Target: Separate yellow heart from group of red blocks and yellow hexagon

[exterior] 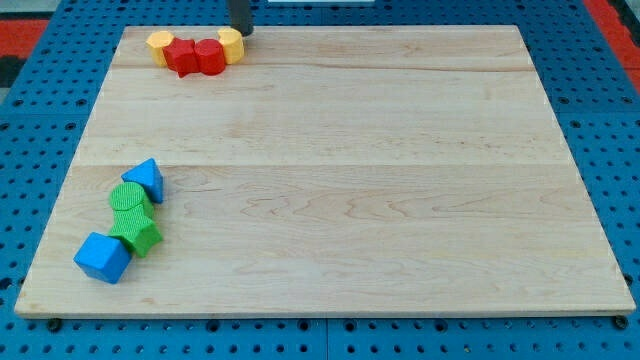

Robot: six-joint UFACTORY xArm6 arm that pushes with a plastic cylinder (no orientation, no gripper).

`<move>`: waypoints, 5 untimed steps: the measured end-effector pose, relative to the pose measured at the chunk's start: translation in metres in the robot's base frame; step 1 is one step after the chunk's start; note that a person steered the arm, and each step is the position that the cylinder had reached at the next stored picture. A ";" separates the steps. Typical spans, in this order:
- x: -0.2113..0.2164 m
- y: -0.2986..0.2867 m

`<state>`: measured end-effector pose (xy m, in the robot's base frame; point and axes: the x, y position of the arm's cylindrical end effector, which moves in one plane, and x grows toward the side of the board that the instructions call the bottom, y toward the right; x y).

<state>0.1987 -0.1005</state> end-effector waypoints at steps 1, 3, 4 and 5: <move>0.011 0.005; 0.002 -0.057; 0.040 -0.076; 0.044 -0.003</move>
<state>0.2427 -0.1035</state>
